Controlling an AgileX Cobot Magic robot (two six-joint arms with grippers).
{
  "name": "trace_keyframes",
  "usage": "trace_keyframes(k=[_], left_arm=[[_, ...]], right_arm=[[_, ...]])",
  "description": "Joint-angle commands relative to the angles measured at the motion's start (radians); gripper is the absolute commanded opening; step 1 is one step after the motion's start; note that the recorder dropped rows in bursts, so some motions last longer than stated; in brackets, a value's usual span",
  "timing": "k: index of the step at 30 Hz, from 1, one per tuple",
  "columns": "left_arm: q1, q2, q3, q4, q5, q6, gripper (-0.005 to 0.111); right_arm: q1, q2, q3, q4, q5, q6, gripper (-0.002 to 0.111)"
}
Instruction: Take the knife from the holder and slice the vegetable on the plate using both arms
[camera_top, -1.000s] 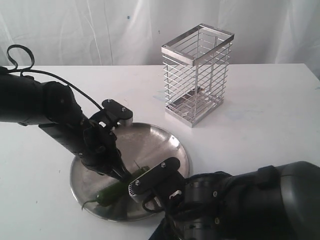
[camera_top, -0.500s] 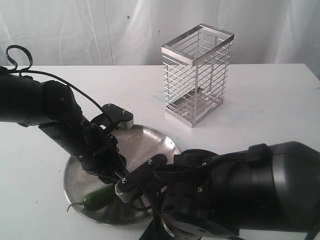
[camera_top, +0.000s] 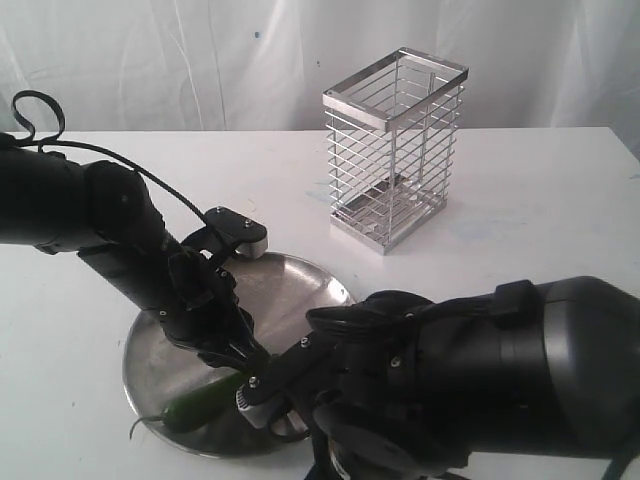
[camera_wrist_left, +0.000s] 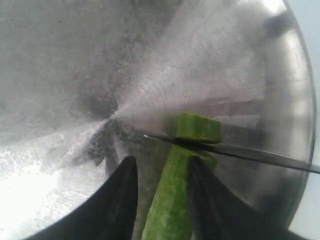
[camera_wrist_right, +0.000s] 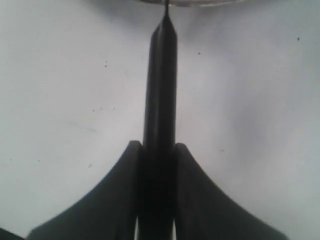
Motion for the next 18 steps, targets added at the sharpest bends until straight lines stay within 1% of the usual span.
trace_keyframes(k=[1,3,11,18], left_arm=[[0.002,-0.006,0.005,-0.013,0.01,0.0,0.039],[0.002,-0.006,0.005,-0.015,0.007,0.0,0.039],[0.002,-0.006,0.005,-0.018,0.009,0.0,0.039],[0.002,-0.006,0.005,-0.038,0.011,0.0,0.039]], right_arm=[[0.001,0.0,-0.002,0.052,0.064,-0.065,0.0],[0.001,0.0,-0.002,0.086,0.062,-0.104,0.0],[-0.001,0.0,-0.024,0.086,-0.008,-0.097,0.0],[-0.048,0.02,-0.064,0.086,-0.051,-0.097,0.0]])
